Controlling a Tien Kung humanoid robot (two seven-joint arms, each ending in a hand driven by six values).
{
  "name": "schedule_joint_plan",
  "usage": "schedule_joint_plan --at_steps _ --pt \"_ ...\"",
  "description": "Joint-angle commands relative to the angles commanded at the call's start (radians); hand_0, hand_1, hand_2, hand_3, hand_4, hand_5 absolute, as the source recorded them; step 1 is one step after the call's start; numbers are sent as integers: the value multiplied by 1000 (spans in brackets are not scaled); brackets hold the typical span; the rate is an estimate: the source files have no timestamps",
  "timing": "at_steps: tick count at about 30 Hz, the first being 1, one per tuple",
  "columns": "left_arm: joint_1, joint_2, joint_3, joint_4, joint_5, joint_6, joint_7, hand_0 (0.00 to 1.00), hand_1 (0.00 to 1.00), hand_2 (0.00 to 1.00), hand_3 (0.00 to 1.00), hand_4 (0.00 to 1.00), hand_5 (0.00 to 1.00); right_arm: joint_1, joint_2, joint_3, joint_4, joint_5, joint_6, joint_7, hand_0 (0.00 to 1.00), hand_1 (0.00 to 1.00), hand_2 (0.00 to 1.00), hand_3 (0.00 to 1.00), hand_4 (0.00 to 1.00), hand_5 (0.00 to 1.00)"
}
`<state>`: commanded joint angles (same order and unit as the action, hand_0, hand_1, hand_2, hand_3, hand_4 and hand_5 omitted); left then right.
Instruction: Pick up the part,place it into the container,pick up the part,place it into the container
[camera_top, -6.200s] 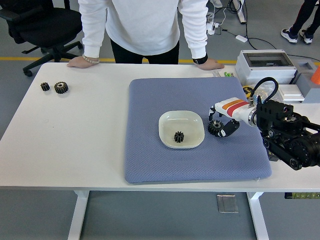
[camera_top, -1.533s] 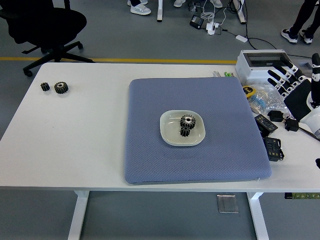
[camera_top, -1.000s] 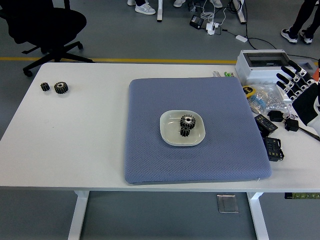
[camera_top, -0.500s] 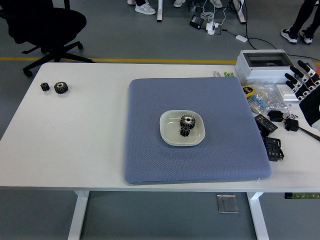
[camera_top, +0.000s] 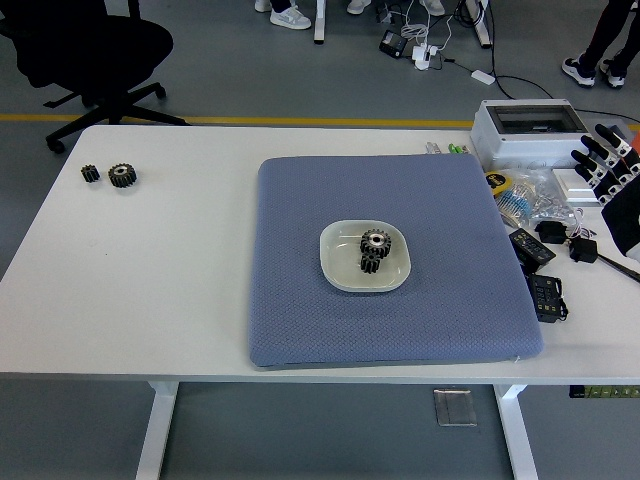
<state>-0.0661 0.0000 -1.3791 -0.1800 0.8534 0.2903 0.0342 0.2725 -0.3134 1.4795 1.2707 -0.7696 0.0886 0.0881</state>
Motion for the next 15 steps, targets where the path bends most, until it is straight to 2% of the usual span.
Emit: schedule_joint_plan --at_steps 15 --pt "-6 0 10 0 -9 -1 -2 675 682 765 638 739 640 6 -1 -4 -7 -18 -5 -1 989 856 877 891 998 998"
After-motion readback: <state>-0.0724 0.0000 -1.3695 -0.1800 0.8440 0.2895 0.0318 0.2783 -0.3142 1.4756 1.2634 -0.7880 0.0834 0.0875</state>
